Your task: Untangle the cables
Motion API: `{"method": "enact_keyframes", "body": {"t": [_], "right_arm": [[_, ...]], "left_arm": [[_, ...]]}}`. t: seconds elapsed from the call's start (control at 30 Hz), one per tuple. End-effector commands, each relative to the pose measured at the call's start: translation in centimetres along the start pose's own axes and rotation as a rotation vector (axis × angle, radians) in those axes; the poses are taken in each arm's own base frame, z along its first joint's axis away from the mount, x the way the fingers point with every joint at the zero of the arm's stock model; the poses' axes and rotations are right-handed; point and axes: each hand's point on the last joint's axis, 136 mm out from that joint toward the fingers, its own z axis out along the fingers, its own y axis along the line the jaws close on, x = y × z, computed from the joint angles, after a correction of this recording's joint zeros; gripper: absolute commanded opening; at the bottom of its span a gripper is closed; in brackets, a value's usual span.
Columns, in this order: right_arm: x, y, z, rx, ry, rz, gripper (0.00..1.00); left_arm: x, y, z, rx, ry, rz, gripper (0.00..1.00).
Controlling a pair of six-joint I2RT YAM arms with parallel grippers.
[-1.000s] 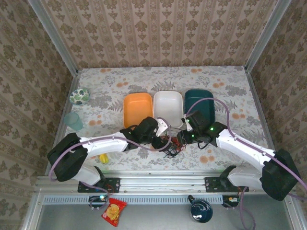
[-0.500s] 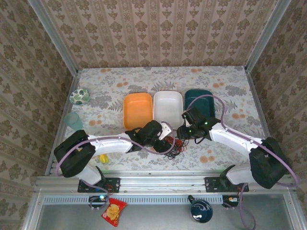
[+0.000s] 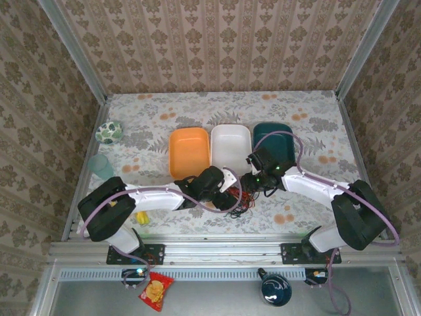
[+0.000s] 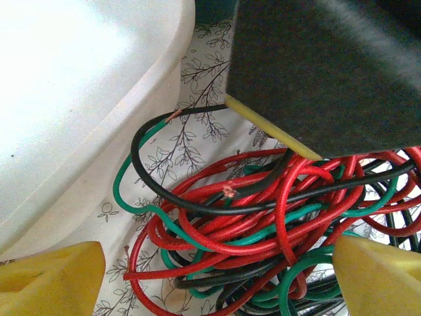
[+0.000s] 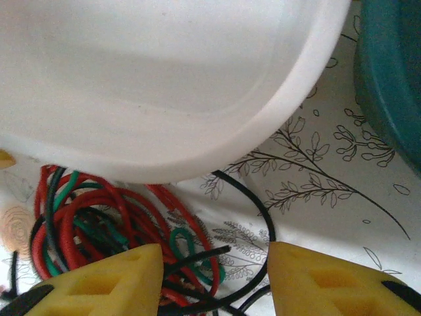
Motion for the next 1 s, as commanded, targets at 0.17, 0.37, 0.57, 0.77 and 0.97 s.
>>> {"method": "enact_keyframes", "body": {"t": [0.17, 0.37, 0.57, 0.77, 0.97], "right_arm": [[-0.1, 2.7, -3.8, -0.146, -0.047, -0.073, 0.43], [1.9, 2.8, -4.2, -0.176, 0.018, -0.097, 0.34], [3.0, 2.1, -3.0, -0.149, 0.075, -0.084, 0.28], [3.5, 1.4, -2.2, -0.119, 0.091, -0.077, 0.25], [4.0, 0.7, -2.3, -0.108, 0.087, -0.071, 0.19]], "left_arm": [[4.3, 1.2, 1.6, -0.067, 0.120, 0.023, 0.86], [4.4, 1.4, 2.0, -0.073, 0.122, 0.021, 0.85], [4.3, 1.3, 1.9, -0.073, 0.120, 0.021, 0.85], [4.5, 1.5, 1.9, -0.081, 0.125, 0.012, 0.84], [4.8, 1.5, 2.1, -0.087, 0.135, 0.010, 0.83]]}}
